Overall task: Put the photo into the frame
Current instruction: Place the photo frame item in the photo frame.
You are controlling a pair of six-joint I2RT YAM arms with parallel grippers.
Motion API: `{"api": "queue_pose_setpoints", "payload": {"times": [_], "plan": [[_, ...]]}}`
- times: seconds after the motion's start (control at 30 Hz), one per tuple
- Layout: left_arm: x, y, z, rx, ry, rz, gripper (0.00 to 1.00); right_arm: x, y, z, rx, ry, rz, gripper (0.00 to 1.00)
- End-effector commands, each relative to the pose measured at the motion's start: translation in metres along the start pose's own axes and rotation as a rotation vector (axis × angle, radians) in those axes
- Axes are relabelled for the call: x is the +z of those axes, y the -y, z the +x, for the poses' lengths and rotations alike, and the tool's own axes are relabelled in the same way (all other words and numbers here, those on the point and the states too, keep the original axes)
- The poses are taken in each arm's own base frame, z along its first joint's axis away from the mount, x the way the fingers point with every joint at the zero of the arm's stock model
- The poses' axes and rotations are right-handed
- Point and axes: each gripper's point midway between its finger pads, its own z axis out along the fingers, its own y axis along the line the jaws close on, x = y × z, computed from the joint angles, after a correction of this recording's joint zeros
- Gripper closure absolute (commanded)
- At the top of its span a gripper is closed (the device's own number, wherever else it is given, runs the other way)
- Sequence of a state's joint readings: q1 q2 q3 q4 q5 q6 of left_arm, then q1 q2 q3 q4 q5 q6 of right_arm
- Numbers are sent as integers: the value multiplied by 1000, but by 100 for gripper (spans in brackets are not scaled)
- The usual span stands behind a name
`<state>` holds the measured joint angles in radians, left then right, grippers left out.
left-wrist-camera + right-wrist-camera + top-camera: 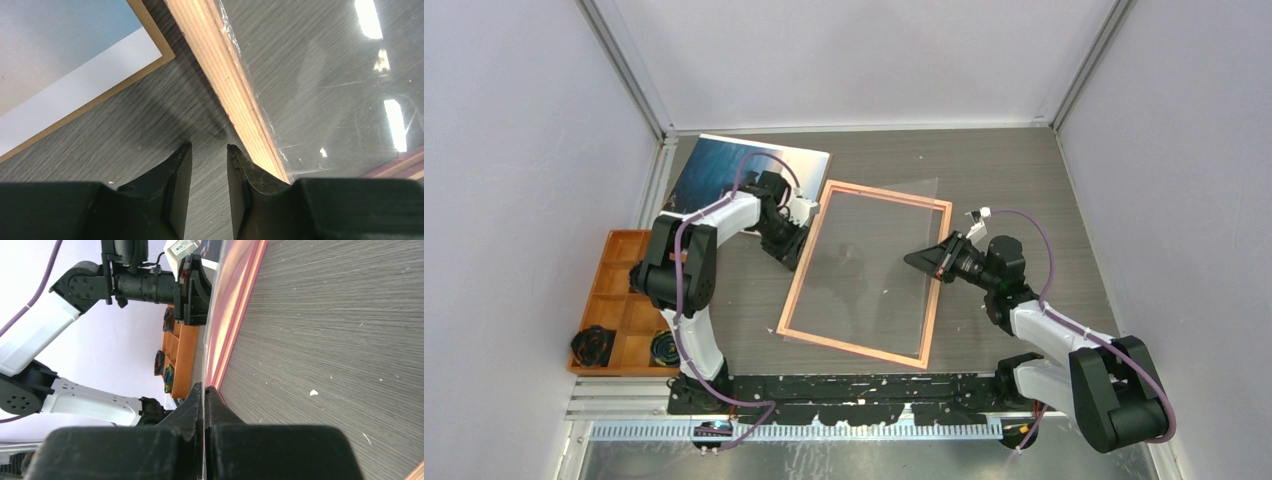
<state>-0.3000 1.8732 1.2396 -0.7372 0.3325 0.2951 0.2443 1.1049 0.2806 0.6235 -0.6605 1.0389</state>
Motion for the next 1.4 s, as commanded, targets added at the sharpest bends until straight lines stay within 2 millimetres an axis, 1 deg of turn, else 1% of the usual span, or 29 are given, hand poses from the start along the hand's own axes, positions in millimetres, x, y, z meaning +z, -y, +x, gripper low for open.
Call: {"api": "queue_pose_setpoints", "payload": {"times": [0.0, 0.07, 0.2, 0.27, 0.4, 0.57, 0.87, 1.07, 1.37], "plan": [[21, 14, 23, -15, -70, 73, 67, -3, -35, -10, -75, 17, -135, 99], [21, 16, 23, -16, -71, 80, 67, -3, -37, -11, -84, 22, -135, 99], [20, 17, 23, -17, -70, 84, 69, -2, -27, -13, -88, 29, -92, 99], [20, 17, 23, -19, -72, 87, 69, 0, -20, -14, -81, 35, -69, 99], [19, 19, 23, -20, -72, 93, 71, 3, 1, -16, -66, 53, 3, 99], [19, 20, 25, -22, -76, 102, 73, 3, 13, -21, -79, 79, 49, 99], [22, 22, 27, -22, -86, 112, 75, 1, 20, -24, -97, 93, 80, 99], [22, 24, 27, -17, -85, 117, 76, 4, 24, -25, -91, 97, 90, 99], [25, 27, 29, -13, -97, 122, 77, 8, 12, -27, -72, 94, 20, 99]]}}
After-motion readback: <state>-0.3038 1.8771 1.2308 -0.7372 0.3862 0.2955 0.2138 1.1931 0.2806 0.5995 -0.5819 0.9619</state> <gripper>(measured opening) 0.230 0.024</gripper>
